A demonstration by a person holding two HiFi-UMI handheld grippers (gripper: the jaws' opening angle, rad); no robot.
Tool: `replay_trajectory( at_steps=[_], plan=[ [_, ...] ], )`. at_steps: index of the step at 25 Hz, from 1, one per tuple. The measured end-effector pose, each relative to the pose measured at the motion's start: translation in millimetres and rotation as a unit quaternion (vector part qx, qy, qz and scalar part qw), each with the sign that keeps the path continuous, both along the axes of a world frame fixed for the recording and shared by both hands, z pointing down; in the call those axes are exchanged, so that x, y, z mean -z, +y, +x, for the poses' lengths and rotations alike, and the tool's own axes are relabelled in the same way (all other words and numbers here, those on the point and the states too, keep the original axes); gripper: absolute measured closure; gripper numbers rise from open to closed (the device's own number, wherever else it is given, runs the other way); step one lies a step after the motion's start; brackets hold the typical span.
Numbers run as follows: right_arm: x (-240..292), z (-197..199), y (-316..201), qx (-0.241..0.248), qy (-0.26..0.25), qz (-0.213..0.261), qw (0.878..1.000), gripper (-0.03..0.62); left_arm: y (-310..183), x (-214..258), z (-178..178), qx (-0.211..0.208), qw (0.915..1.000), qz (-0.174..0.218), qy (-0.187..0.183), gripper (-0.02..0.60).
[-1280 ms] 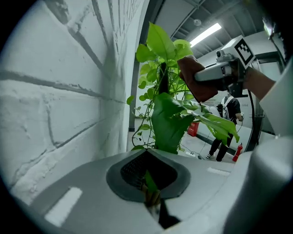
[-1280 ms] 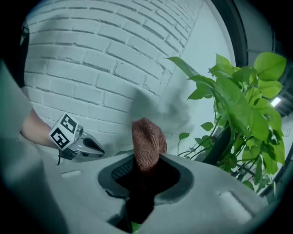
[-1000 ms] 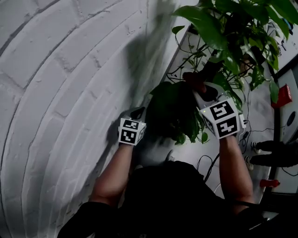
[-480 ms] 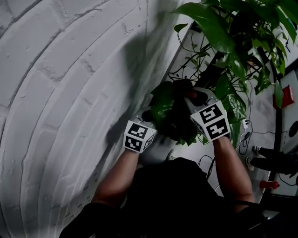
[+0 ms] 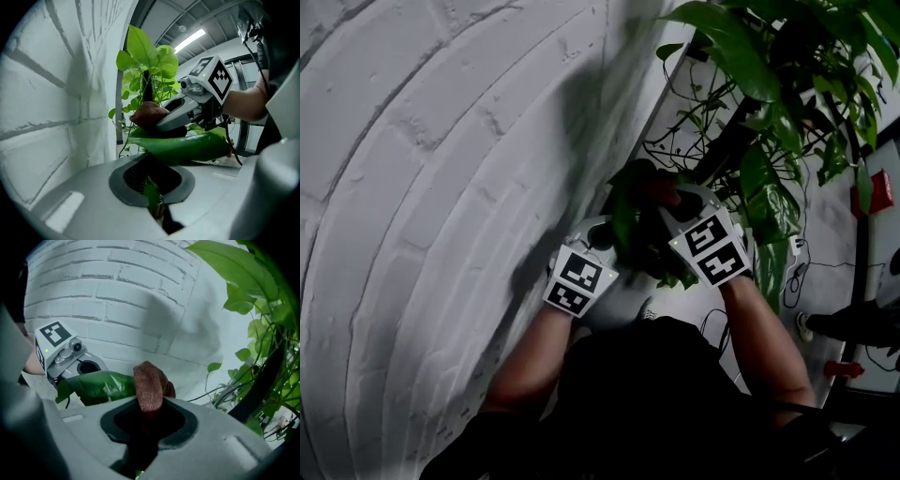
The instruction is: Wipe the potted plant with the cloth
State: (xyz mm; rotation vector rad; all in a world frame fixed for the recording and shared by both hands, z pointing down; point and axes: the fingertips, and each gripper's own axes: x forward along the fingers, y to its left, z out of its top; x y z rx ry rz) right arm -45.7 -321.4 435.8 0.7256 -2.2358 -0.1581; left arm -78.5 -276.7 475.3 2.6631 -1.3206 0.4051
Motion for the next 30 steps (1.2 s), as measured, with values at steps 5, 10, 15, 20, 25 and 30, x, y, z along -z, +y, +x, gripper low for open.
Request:
replay_trajectory(
  at_steps=[5, 10, 15, 20, 25, 30],
  plan=[
    [-9.8, -14.9, 11.4, 0.015, 0.003, -0.014, 1.0, 0.528, 5.5, -3.3, -5.8, 0.004, 0.9999, -0.006, 0.008, 0.565],
    [-17.2, -27.5, 22.0, 0.021, -0.013, -0.041, 0.999, 0.528, 10.7, -2.6, -9.7, 0.006, 0.9999, -0.004, 0.009, 0.565],
    [-20.5, -40.9, 31.2, 0.035, -0.01, -0.05, 0.998, 0.528, 12.2, -7.7, -15.6, 0.008, 0.9999, -0.002, -0.011, 0.565],
    [-24.9, -55.2, 41.6, 0.05, -0.001, -0.056, 0.997, 0.528, 12.2, -7.0, -23.0, 0.012, 0.9998, -0.001, -0.018, 0.565],
    [-24.7, -64.7, 51.7, 0.061, 0.006, -0.056, 0.997, 0.528, 16.3, -4.3, -28.4, 0.013, 0.9998, -0.001, -0.015, 0.565],
    [-23.8, -66.1, 60.7, 0.073, 0.037, -0.027, 0.996, 0.528, 21.2, -8.1, -28.5, 0.008, 0.9998, -0.007, -0.017, 0.565]
  ],
)
